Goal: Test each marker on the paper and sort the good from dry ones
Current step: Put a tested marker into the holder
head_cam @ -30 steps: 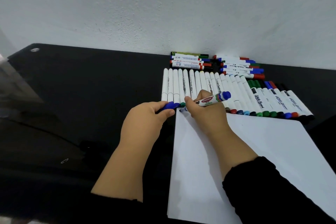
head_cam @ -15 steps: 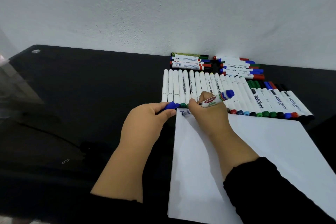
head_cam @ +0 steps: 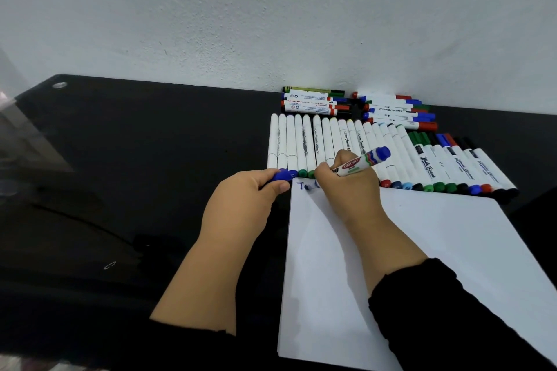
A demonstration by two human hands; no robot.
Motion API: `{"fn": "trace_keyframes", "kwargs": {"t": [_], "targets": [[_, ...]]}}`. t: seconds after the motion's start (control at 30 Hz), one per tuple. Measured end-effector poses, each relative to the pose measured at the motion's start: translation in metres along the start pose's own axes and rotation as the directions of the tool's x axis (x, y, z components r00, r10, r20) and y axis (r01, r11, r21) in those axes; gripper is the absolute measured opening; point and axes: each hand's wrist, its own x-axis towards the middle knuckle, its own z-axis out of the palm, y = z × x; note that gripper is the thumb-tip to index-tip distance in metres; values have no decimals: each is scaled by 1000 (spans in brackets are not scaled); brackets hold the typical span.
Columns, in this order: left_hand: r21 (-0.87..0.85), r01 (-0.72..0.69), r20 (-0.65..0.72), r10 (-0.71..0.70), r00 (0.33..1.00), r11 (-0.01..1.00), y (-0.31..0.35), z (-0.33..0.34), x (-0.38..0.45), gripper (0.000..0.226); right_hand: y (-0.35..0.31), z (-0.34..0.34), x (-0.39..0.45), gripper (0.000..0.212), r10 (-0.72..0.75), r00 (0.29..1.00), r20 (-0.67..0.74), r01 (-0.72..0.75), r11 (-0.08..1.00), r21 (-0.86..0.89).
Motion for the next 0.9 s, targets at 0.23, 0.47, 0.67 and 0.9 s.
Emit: {"fn": "trace_keyframes", "kwargs": {"t": [0.23, 0.47, 0.67, 0.9], "targets": [[88, 41, 78, -48, 996, 995, 8, -3, 4, 44, 1, 0, 0, 38, -4, 1000, -18, 5, 1000, 25], [120, 8, 78, -18, 997, 993, 7, -4, 1, 43, 1, -2, 0, 39, 12, 999, -43, -10, 998, 60], [123, -24, 71, 15, 997, 992, 2, -2, 1, 44, 0, -2, 0, 38, 20, 997, -70, -16, 998, 62], [175, -31, 112, 11, 994, 984, 3, -2, 5, 45, -1, -3, 0, 40, 41, 998, -39, -39, 998, 52]]}}
